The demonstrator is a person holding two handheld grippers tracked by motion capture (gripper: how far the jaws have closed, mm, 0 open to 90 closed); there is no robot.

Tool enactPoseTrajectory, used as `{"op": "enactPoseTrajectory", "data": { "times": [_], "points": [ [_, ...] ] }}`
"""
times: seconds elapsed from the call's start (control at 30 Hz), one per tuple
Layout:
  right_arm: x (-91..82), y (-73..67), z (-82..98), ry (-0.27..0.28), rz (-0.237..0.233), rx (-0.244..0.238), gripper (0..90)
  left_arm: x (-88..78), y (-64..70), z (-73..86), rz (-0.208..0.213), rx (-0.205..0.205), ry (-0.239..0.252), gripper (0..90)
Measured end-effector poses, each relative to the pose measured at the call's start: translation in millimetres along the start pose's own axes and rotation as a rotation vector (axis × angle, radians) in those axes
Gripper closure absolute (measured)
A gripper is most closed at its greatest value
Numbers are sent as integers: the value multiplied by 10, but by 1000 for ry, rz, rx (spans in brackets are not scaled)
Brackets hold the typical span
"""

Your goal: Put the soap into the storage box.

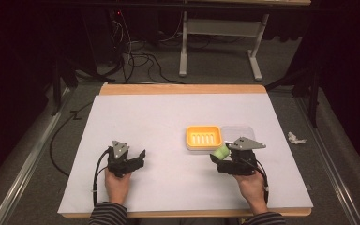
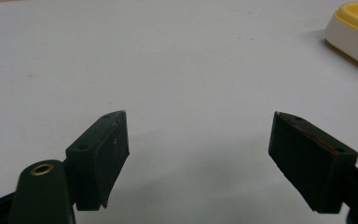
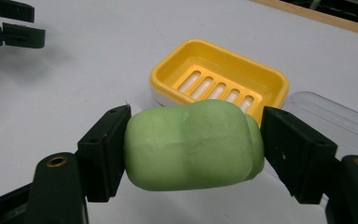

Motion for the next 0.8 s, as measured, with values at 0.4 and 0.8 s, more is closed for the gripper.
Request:
{"op": "enactPoseTrajectory", "data": {
  "times": [0.4,0.8],
  "points": [
    [142,112,-87,-23,5,8,283,1,-1,0,-1,-1,0,207],
    [329,291,-158,-62,17,22,399,0,-5,0,-1,0,-2,207]
  ]
}}
Point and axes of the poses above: each handheld gripper's, and its own axes: x roughly forward along the jaws, z roughly out of its underside, y roughly to its right, the point moved 7 cm from there along x, roughly forward along the jaws, and after that the axes turned 8 degrees about -x, right-handed, at the moved point
